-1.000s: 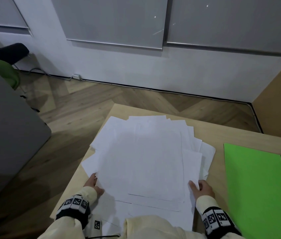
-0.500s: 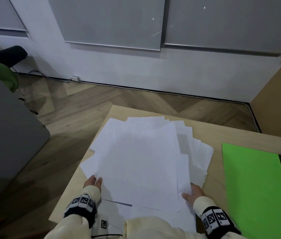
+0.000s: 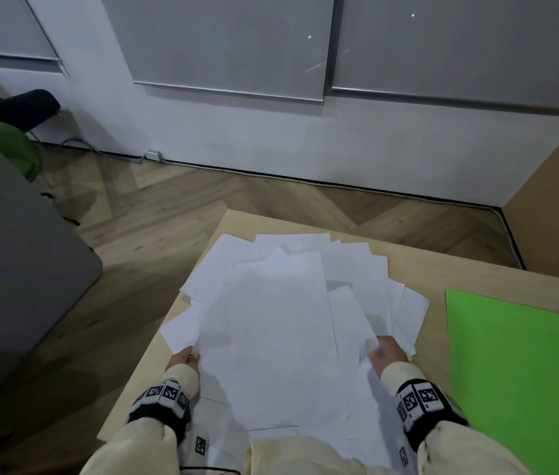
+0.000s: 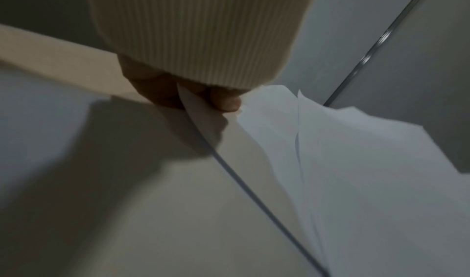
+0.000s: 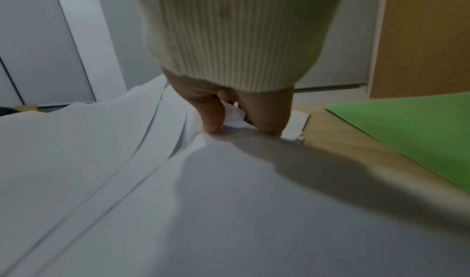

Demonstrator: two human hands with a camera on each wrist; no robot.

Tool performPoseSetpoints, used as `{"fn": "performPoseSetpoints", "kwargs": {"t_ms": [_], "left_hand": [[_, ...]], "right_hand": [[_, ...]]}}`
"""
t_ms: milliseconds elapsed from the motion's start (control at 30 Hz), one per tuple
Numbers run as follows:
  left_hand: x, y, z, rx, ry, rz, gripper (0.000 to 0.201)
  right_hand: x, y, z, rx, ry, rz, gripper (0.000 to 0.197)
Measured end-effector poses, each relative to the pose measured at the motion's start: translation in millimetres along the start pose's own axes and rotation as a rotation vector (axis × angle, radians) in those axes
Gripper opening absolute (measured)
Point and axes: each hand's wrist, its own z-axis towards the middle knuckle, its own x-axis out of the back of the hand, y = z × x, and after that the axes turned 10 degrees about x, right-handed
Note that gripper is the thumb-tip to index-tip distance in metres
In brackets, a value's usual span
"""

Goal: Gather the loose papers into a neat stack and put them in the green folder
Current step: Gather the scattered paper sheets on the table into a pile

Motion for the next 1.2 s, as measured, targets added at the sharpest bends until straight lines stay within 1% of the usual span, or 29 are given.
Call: {"fn": "performPoseSetpoints", "kwargs": {"t_ms": [67,100,200,267,367,433,467,500,533,567,600,633,700,733,767,800,867,900,967,1033,1067,1133,1200], "left_hand": [[2,-3,0,-0.014,-0.014,0.059,0.019],[3,-3,1,-0.024,-0.012,0.078,0.018],[3,-3,-4,0.015,-0.017,0.058,0.025],[3,-3,-9,0.041,-0.025,0.043,0.034],[3,-1,-13,0.050,-0.031,0.038,0.033],[3,-1,-14,0.063,-0.034,0.016,0.041],[3,-1,-13,0.077,-0.036,-0.004,0.044],[3,-1,-12,0.085,-0.038,-0.033,0.041],[1,-2,-8,0.075,-0.036,-0.057,0.029],[1,-2,-8,0.068,-0.039,-0.065,0.026],[1,-1,-7,0.078,-0.039,-0.072,0.034],[3,1,-9,0.079,-0.029,-0.063,0.038],[2,4,-12,0.062,-0.038,-0.043,0.030],[2,7,-16,0.054,-0.049,-0.004,0.027],[2,11,-21,0.048,-0.053,0.037,0.032],[1,15,-24,0.052,-0.049,0.066,0.044],[-3,22,-31,0.057,-0.039,0.110,0.068],[-5,27,-35,0.043,-0.027,0.130,0.072],[-9,34,-38,0.029,0.006,0.153,0.072],[-12,40,-43,0.019,0.022,0.152,0.070],[-14,42,-44,0.006,0.024,0.144,0.067],[-17,44,-46,-0.016,0.001,0.151,0.066],[-22,45,-49,-0.026,-0.041,0.186,0.075]], "right_hand": [[2,-11,9,0.044,-0.006,-0.023,0.049],[1,-15,14,0.068,-0.011,-0.012,0.056],[-3,-25,22,0.095,-0.019,0.070,0.083],[-4,-33,24,0.079,-0.051,0.022,0.092],[0,-45,28,0.035,-0.147,-0.127,0.091],[0,-51,27,0.005,-0.224,-0.197,0.084],[0,-53,26,-0.009,-0.235,-0.208,0.078],[0,-51,25,-0.025,-0.222,-0.191,0.073],[2,-49,24,-0.040,-0.188,-0.141,0.071],[4,-44,23,-0.064,-0.131,-0.068,0.071],[8,-38,20,-0.092,-0.057,0.004,0.070],[11,-30,18,-0.130,0.023,0.061,0.068],[17,-8,14,-0.206,0.174,0.120,0.059],[18,1,9,-0.249,0.222,0.127,0.054],[18,9,5,-0.297,0.231,0.108,0.050],[16,14,-1,-0.335,0.209,0.098,0.050],[11,20,-8,-0.369,0.117,0.100,0.054],[9,21,-10,-0.373,0.085,0.096,0.055],[7,21,-11,-0.366,0.115,0.077,0.061],[8,20,-10,-0.361,0.188,0.050,0.076],[7,19,-10,-0.355,0.211,0.042,0.079],[4,17,-12,-0.341,0.239,0.047,0.081],[-3,17,-13,-0.300,0.254,0.109,0.083]]}}
